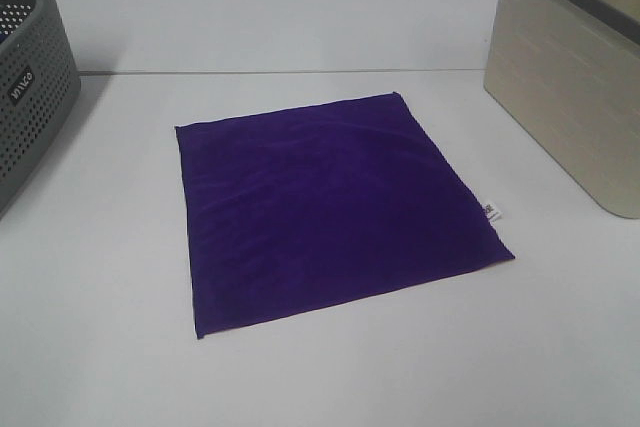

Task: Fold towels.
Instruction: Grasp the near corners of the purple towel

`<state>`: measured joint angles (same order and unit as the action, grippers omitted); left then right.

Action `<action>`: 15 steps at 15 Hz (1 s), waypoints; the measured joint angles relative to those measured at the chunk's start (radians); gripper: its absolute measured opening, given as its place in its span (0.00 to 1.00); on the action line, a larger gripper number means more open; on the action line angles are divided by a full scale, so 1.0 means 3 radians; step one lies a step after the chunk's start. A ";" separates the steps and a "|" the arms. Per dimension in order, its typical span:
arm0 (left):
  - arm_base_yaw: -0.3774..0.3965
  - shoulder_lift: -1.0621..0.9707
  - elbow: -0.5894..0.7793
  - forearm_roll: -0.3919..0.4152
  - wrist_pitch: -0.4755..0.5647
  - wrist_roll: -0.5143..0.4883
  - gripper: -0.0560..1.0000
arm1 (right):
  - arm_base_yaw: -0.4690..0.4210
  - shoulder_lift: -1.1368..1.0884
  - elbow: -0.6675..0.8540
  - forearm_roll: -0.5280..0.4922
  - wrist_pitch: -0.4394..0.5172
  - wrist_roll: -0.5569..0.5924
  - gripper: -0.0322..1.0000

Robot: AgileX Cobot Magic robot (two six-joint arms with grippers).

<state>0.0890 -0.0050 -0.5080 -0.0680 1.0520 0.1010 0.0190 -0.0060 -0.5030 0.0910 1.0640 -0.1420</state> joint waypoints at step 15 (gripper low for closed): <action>0.0000 0.0000 0.0000 0.0000 0.0000 0.0000 0.99 | 0.0000 0.0000 0.0000 0.0000 0.0000 0.0000 0.89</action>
<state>0.0890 -0.0050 -0.5080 -0.0680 1.0520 0.1010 0.0190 -0.0060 -0.5030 0.0910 1.0640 -0.1420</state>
